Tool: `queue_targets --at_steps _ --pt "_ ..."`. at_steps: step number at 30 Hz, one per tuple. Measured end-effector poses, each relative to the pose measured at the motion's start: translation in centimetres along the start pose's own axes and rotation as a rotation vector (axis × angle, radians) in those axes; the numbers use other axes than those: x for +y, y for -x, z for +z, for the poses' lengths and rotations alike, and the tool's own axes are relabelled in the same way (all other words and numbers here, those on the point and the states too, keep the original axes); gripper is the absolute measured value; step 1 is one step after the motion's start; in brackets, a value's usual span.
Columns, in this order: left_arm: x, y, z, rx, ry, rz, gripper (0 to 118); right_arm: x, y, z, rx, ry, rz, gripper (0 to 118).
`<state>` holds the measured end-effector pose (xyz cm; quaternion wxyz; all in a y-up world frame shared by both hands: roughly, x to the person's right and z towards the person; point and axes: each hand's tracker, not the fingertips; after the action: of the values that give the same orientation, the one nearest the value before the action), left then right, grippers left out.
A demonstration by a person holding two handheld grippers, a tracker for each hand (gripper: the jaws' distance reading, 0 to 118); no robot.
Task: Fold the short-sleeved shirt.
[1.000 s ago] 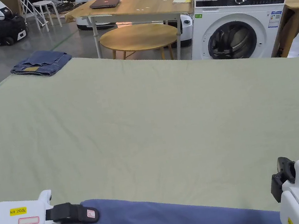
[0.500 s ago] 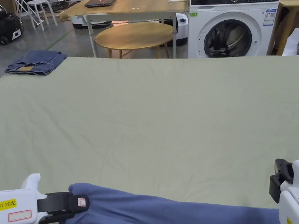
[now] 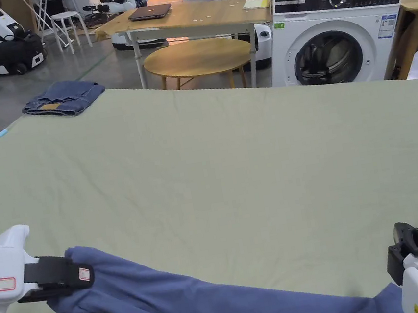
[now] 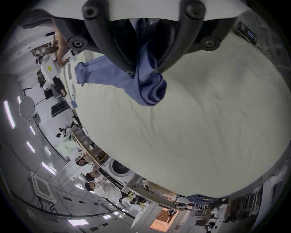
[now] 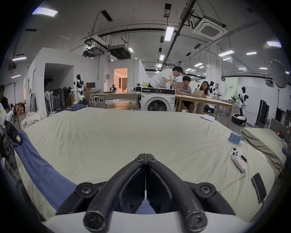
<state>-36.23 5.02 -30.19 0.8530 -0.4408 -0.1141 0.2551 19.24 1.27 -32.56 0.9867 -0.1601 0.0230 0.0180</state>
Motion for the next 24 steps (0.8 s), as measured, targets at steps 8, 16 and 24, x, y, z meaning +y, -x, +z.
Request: queue_targets --at_steps 8,16,24 --pt "-1.3 -5.5 -3.2 -0.337 0.078 0.083 7 -0.1 0.0 0.1 0.011 0.010 -0.008 0" --pt "-2.6 -12.2 -11.4 -0.367 0.197 0.052 7 -0.7 -1.1 0.4 -0.006 0.031 -0.023 0" --pt "-4.9 -15.6 -21.1 -0.227 0.342 0.029 7 -1.3 -2.4 0.6 -0.035 0.054 -0.038 0"
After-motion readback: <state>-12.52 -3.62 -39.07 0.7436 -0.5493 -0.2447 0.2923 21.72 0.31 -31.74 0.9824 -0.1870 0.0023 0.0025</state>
